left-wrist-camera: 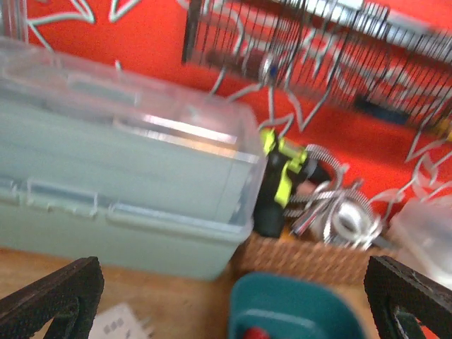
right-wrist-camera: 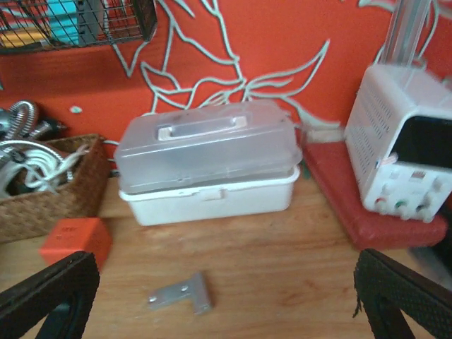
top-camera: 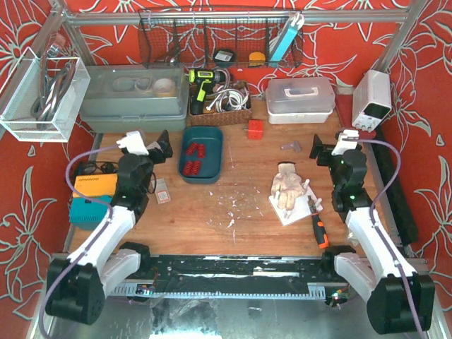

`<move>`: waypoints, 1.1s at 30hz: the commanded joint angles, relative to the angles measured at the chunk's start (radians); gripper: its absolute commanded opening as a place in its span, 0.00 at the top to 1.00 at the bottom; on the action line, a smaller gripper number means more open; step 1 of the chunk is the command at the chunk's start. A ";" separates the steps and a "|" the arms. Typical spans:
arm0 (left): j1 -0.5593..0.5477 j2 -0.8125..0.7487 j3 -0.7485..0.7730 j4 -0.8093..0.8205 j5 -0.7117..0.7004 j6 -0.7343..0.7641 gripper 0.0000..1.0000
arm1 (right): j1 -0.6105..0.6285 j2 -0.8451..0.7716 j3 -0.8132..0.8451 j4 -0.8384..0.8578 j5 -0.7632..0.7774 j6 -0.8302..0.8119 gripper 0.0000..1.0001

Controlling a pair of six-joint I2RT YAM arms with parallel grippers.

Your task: Install the large spring

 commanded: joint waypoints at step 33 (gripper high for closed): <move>-0.525 -0.110 -0.046 -0.403 0.276 -0.394 0.00 | 0.116 -0.179 0.096 -1.220 -0.049 0.591 0.16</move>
